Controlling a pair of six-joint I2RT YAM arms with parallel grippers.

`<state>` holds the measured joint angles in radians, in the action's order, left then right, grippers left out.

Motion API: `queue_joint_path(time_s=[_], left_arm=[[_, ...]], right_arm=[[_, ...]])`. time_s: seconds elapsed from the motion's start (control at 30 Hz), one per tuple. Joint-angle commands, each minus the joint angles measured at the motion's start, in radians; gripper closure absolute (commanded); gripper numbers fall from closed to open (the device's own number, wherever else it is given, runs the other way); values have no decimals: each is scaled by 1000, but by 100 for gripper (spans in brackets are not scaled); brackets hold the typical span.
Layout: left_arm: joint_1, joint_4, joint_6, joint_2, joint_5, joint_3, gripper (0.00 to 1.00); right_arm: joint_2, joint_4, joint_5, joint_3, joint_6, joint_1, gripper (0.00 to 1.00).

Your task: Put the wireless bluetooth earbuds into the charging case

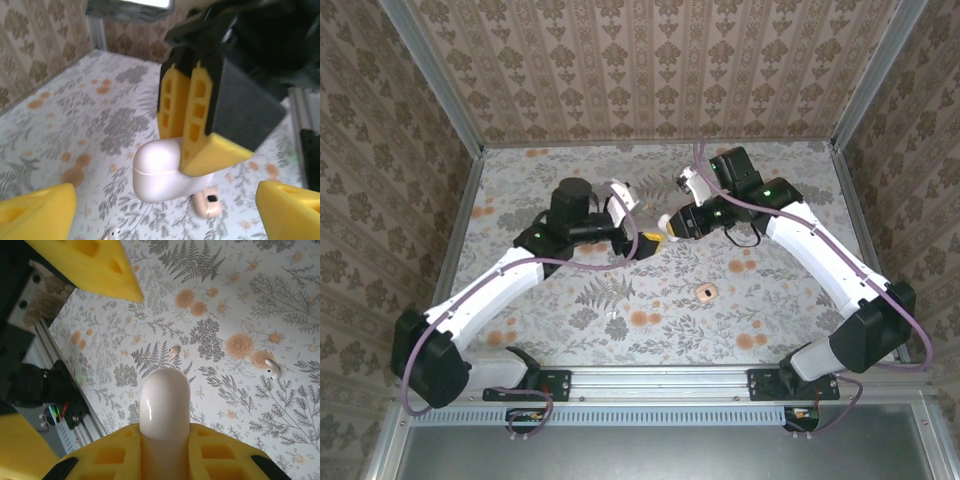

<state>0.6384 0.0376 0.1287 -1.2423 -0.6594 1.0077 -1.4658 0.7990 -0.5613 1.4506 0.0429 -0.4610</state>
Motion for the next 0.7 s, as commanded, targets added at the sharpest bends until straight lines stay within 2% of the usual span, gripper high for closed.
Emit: queue_joint_path(time_s=[0.0, 0.03, 0.1, 0.17, 0.27, 0.43, 0.67], left_arm=[[-52, -16, 51, 60, -270, 2, 12], [-60, 3, 93, 75, -314, -4, 13], [-67, 60, 156, 101, -323, -10, 12], [-89, 85, 166, 109, -347, -16, 12], [-119, 67, 116, 92, -408, -17, 14], [-121, 125, 79, 12, -469, 29, 17], [-91, 85, 21, -59, -477, 45, 22]], right_arm=[[-1, 116, -67, 60, -174, 5, 100], [3, 122, -84, 66, -197, 6, 100], [12, 121, -120, 67, -230, 5, 100], [20, 117, -157, 64, -264, 5, 100], [45, 94, -193, 43, -301, -3, 98], [104, 16, -234, -8, -314, -14, 97], [120, -31, -244, -24, -314, -39, 96]])
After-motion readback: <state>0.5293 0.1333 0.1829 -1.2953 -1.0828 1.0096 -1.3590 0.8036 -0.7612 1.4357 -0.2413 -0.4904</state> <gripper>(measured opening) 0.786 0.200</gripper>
